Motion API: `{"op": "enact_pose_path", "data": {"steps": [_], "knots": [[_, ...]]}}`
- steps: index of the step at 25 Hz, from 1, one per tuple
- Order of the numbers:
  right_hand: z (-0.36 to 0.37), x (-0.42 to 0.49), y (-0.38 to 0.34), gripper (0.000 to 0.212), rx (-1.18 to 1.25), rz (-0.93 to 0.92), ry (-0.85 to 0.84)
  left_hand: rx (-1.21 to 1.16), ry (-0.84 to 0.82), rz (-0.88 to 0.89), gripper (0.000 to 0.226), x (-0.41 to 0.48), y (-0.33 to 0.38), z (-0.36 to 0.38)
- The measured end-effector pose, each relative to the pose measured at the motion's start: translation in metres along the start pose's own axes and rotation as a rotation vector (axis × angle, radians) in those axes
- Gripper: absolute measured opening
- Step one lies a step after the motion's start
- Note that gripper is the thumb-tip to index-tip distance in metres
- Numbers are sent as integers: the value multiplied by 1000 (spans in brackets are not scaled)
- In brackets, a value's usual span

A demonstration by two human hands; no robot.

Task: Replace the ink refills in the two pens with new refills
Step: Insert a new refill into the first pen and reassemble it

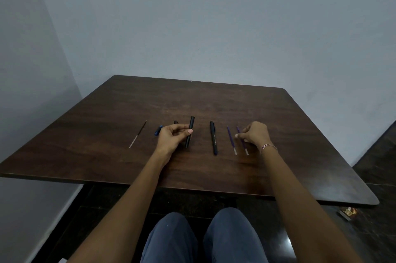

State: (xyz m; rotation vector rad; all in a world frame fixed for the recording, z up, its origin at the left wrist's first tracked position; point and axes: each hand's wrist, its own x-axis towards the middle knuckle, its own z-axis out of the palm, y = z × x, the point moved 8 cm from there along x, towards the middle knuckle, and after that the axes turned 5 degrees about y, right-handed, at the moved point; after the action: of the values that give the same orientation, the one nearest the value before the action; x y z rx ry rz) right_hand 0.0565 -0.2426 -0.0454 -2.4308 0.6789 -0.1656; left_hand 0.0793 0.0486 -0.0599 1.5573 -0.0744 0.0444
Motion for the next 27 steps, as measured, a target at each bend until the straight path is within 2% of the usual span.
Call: {"op": "enact_pose_path", "data": {"steps": [2, 4, 8, 11, 13, 16, 18, 22, 27], "knots": [[-1, 1, -5, 35, -132, -15, 11, -1, -6, 4, 18, -1, 2, 0], [-5, 0, -12, 33, -223, -47, 25, 9, -9, 13, 19, -1, 4, 0], [-9, 0, -7, 18, -174, -9, 54, 23, -7, 15, 20, -3, 7, 1], [-13, -2, 4, 20, 31, 70, 113, 2, -5, 16, 18, -4, 8, 0], [-17, -12, -2, 17, 317, 82, 155, -2, -8, 18, 18, -4, 10, 0], [-11, -29, -24, 12, 850, 133, 70, 13, -11, 17, 18, -5, 10, 0], [-8, -39, -47, 3, 1025, 126, 19, 23, -14, 12, 18, -5, 10, 0], [-3, -48, -73, 11, 1207, 94, 51, 79, -44, 39, 21, -7, 12, 4], [0, -53, -86, 17, 1286, 52, 124, 108, -48, 59, 24, -9, 14, 6]]}}
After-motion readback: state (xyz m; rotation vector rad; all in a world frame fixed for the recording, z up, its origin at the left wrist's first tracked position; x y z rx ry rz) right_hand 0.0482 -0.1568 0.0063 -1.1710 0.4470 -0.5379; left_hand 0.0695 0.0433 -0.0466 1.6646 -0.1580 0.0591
